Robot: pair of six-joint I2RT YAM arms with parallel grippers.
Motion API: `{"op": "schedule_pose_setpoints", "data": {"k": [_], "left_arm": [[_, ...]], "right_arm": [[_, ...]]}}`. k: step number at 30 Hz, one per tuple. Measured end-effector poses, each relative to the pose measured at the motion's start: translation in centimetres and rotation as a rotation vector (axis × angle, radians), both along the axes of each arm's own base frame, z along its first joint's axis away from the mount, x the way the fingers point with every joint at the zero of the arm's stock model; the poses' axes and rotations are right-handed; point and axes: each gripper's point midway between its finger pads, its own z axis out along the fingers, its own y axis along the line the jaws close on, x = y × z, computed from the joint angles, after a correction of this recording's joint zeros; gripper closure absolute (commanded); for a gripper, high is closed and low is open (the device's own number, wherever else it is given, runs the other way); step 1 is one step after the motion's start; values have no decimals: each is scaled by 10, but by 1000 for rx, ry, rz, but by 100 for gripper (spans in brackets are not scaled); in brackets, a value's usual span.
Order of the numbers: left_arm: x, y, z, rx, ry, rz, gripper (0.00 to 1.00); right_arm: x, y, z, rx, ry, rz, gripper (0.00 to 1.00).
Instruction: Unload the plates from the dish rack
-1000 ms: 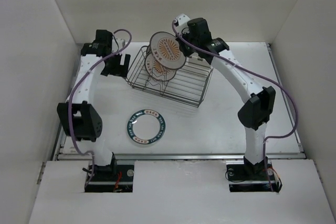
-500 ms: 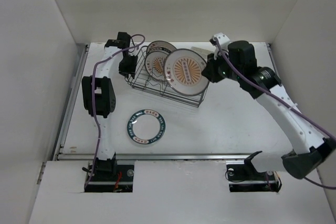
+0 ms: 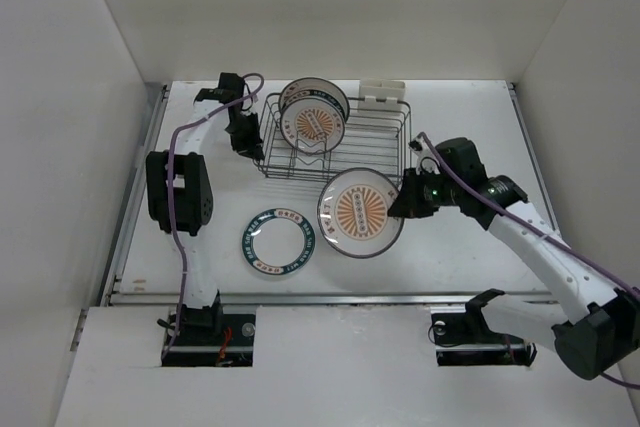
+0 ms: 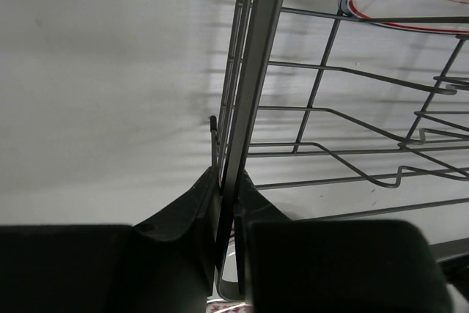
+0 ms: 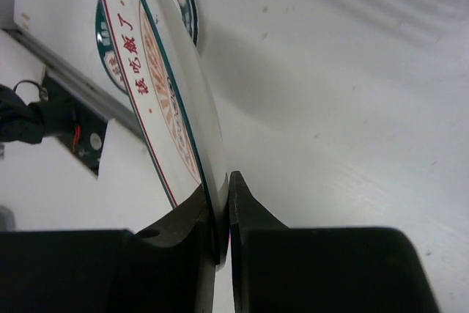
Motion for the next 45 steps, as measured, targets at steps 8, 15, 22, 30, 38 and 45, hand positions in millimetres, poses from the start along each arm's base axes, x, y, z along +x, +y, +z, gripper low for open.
{"op": "schedule_pose_setpoints", "data": {"k": [8, 15, 22, 30, 38, 45], "left_arm": [[-23, -4, 0, -49, 19, 168, 100], [-23, -3, -1, -45, 11, 190, 100], [-21, -1, 2, -11, 17, 156, 100], [-11, 4, 4, 47, 14, 105, 100], [3, 8, 6, 97, -14, 50, 100], [-2, 6, 0, 112, -11, 27, 73]], "right_arm": [[-33, 9, -78, 60, 324, 27, 100], [-23, 4, -101, 51, 370, -26, 100], [-11, -11, -143, 21, 437, -110, 95], [-8, -10, -163, 40, 517, -134, 79], [-8, -20, -187, -11, 601, -205, 55], [7, -29, -177, -72, 548, -262, 19]]}}
